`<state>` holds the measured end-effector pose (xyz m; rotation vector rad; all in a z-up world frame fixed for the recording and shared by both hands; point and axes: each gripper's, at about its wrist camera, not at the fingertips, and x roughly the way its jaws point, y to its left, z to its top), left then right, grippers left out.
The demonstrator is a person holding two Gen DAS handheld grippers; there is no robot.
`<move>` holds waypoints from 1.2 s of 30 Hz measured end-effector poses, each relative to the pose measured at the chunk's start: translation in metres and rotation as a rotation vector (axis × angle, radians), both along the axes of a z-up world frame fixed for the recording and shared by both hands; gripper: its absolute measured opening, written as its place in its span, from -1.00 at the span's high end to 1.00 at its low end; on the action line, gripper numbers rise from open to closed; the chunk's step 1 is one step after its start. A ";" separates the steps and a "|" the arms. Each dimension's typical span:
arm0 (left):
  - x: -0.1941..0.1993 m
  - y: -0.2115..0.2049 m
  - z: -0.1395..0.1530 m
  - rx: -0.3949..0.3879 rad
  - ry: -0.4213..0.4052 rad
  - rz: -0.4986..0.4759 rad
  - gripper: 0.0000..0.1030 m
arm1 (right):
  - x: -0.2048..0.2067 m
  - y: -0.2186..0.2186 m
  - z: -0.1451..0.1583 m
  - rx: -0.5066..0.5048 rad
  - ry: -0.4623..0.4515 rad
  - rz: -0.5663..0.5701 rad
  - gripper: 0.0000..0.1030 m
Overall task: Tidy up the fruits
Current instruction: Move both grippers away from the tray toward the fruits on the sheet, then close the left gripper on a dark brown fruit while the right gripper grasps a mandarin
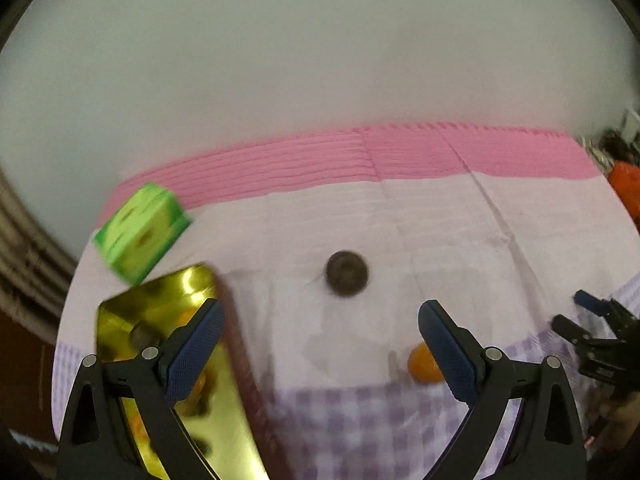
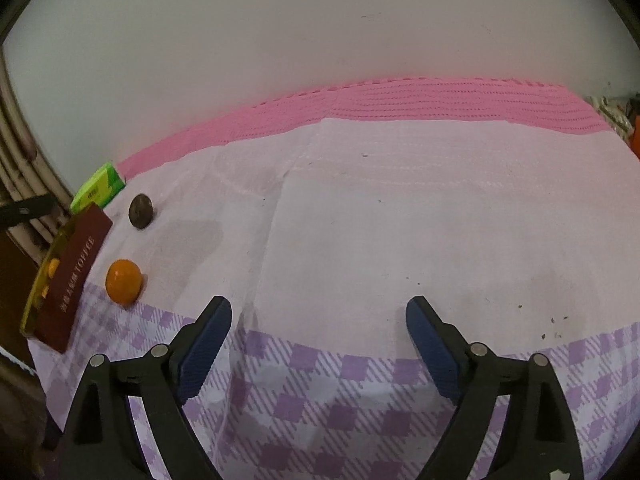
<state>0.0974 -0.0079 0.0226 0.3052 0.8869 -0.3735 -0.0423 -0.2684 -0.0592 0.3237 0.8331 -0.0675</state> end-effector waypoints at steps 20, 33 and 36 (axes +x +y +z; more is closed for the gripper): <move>0.077 -0.026 -0.090 -0.001 0.269 0.026 0.17 | 0.002 0.000 -0.001 0.021 -0.004 0.040 -0.83; -0.025 0.044 0.006 -0.211 0.184 0.108 0.17 | 0.019 0.063 0.033 0.034 -0.064 0.341 -0.79; -0.042 0.061 0.018 -0.231 0.185 0.139 0.17 | 0.034 0.100 0.041 -0.025 -0.067 0.462 -0.79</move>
